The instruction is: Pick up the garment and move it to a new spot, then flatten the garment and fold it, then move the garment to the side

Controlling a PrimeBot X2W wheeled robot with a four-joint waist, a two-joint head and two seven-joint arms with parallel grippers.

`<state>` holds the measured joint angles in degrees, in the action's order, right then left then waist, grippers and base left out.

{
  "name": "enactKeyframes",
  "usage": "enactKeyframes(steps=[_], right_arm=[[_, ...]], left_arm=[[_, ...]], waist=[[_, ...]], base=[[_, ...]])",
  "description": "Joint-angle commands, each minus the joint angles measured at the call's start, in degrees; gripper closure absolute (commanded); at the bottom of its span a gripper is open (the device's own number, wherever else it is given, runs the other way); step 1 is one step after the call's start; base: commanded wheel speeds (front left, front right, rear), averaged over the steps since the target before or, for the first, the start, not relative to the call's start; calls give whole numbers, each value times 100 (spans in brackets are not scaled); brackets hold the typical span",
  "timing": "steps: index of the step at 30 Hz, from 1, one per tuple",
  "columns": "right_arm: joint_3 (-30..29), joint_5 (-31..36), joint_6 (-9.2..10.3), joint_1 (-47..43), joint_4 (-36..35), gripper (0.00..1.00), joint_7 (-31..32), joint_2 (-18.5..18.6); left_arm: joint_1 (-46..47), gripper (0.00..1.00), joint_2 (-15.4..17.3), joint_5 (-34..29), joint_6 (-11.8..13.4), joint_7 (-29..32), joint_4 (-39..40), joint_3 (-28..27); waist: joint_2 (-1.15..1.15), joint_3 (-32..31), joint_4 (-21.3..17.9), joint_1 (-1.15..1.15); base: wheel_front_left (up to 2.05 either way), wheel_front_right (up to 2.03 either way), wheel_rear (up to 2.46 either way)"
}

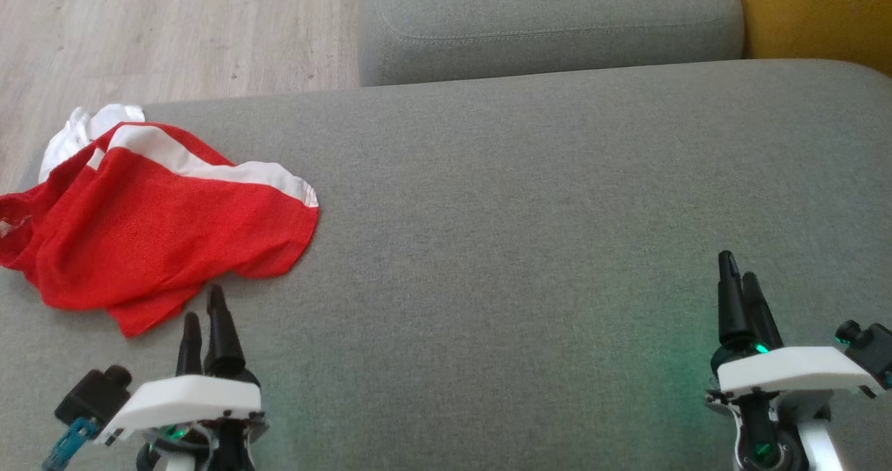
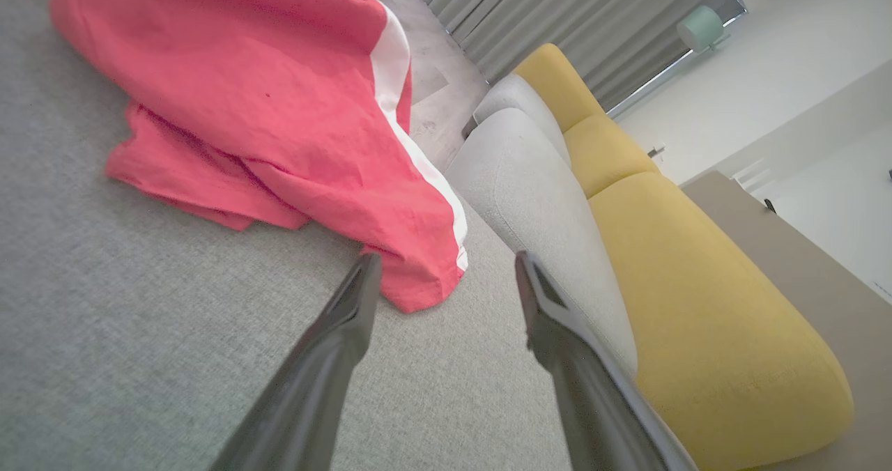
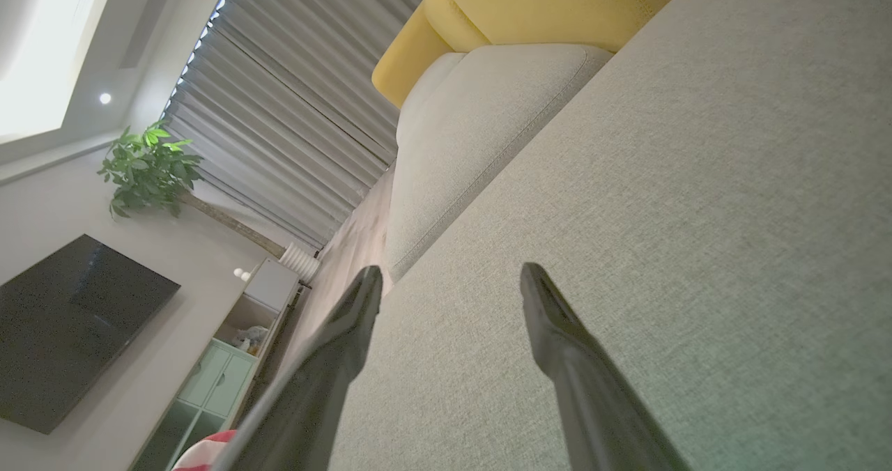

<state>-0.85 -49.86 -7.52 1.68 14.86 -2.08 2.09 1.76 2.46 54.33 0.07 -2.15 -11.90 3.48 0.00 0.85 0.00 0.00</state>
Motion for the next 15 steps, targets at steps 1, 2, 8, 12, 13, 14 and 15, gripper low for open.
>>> enactKeyframes(steps=[1,2,8,12,13,14,15], right_arm=[[81,189,1,152,-214,0,-78,46],[91,265,1,147,-215,0,-95,47],[166,773,2,141,-235,0,-196,49],[245,1111,2,142,-255,0,-264,51],[265,1194,2,139,-263,0,-281,52],[285,1276,2,136,-270,0,-298,52],[306,1357,2,131,-276,0,-315,52]], left_arm=[[148,0,91,-186,35,-65,235,-24],[148,0,105,-266,64,-82,242,11],[157,0,208,-741,225,-184,334,281],[152,0,255,-1009,367,-252,386,429],[152,0,265,-1074,398,-269,398,461],[152,0,276,-1139,427,-286,411,491],[153,0,287,-1207,457,-303,422,521]], waist=[[0,-9,3,0],[0,-15,5,0],[0,-43,3,0],[0,-62,-8,0],[0,-67,-10,0],[0,-72,-11,0],[0,-78,-12,0]], base=[[0,0,0],[0,0,0],[0,0,0],[0,0,0],[0,0,0],[0,0,0],[0,0,0]])
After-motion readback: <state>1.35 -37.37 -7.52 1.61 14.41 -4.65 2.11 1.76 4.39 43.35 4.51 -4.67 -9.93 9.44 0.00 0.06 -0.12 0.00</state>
